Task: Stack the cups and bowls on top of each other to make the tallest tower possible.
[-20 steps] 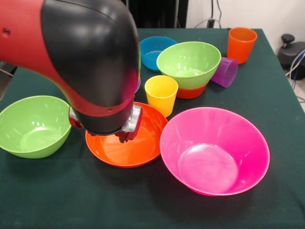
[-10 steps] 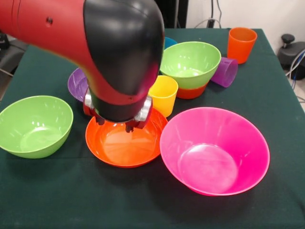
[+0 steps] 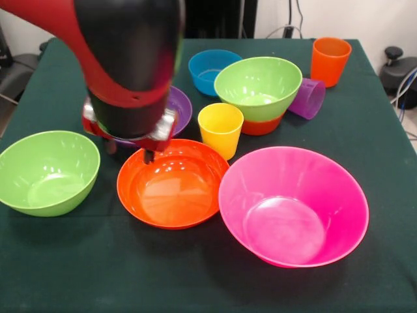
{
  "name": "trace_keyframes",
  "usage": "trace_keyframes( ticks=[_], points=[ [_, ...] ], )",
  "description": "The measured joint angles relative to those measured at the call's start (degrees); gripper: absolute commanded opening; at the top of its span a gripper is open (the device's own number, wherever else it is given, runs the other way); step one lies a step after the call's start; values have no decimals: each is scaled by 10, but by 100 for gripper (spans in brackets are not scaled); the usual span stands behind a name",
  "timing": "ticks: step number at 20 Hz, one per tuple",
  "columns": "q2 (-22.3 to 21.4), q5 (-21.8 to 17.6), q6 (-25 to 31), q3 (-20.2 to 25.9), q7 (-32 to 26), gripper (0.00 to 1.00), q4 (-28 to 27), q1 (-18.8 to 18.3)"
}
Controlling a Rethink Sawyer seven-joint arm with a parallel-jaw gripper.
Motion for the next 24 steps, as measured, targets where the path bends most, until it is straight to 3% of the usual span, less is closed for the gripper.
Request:
trace_keyframes(
  ticks=[11,24],
  points=[
    [-38,-56,-30,57,-20,100,51,-23],
    [-88,-102,-90,126,-20,100,156,-22]
  ],
)
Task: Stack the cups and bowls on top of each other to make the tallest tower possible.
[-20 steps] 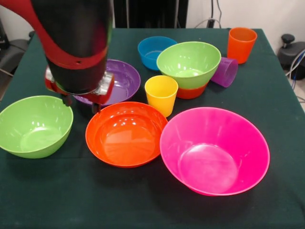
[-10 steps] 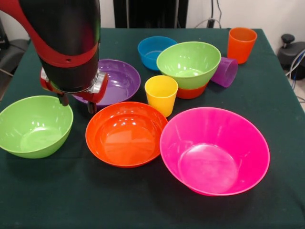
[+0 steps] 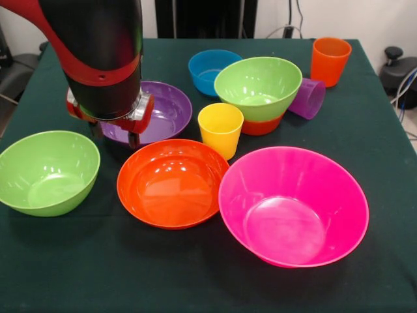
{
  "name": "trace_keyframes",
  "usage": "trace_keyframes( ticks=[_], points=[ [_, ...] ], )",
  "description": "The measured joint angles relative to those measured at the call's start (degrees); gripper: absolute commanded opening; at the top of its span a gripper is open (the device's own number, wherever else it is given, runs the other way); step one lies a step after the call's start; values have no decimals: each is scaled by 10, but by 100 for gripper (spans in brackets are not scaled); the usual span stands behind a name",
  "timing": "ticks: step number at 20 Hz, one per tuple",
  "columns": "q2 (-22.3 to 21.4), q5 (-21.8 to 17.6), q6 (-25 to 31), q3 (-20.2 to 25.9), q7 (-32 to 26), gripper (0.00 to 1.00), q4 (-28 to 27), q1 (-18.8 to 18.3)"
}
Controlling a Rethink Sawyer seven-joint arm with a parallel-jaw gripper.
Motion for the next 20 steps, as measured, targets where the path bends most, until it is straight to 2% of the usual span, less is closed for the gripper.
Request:
trace_keyframes(
  ticks=[20],
  points=[
    [-2,-48,-12,74,0,100,15,-12]
  ],
)
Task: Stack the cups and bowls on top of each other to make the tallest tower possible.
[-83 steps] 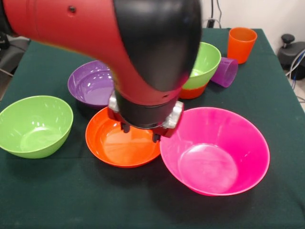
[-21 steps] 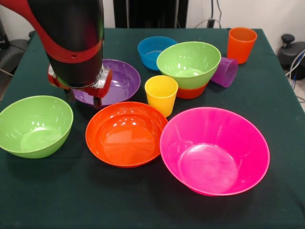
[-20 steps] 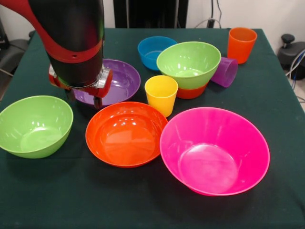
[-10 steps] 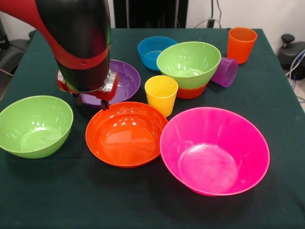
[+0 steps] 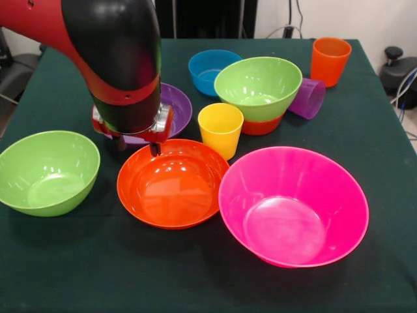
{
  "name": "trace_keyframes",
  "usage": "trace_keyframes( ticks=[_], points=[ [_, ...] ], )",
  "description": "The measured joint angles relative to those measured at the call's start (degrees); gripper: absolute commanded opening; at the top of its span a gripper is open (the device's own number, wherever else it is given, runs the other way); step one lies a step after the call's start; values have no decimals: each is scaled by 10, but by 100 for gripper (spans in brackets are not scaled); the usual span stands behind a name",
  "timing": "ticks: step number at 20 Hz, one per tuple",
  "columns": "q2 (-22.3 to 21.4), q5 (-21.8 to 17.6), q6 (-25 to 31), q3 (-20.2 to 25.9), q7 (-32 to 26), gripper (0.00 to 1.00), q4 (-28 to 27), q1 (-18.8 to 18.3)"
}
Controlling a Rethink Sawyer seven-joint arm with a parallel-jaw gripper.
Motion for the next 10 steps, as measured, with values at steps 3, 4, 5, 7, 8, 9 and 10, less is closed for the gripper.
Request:
trace_keyframes(
  ticks=[3,4,5,7,8,9,10],
  points=[
    [0,-5,0,7,0,100,0,0],
    [0,-7,0,8,0,100,0,0],
    [1,-8,0,9,0,100,0,0],
    [3,-10,0,11,0,100,-1,0],
    [3,-11,0,12,0,100,-1,0],
    [4,-11,0,12,0,100,-2,0],
    [5,-11,0,14,0,100,-2,0]
  ],
)
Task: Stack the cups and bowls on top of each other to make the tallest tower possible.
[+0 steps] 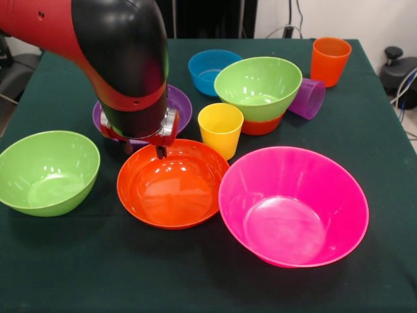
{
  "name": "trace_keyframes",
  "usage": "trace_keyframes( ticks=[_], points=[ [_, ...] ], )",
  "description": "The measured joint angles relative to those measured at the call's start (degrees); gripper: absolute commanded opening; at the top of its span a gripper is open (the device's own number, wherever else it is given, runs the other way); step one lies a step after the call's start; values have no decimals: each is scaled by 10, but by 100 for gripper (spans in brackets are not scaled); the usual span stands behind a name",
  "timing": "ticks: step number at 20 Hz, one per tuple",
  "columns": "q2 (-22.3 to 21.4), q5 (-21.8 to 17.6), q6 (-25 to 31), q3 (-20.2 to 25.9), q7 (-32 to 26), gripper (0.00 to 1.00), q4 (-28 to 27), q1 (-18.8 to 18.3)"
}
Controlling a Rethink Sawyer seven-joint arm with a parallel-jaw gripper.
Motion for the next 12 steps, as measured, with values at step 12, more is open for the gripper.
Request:
trace_keyframes(
  ticks=[12],
  points=[
    [1,0,0,4,0,100,0,-6]
  ],
)
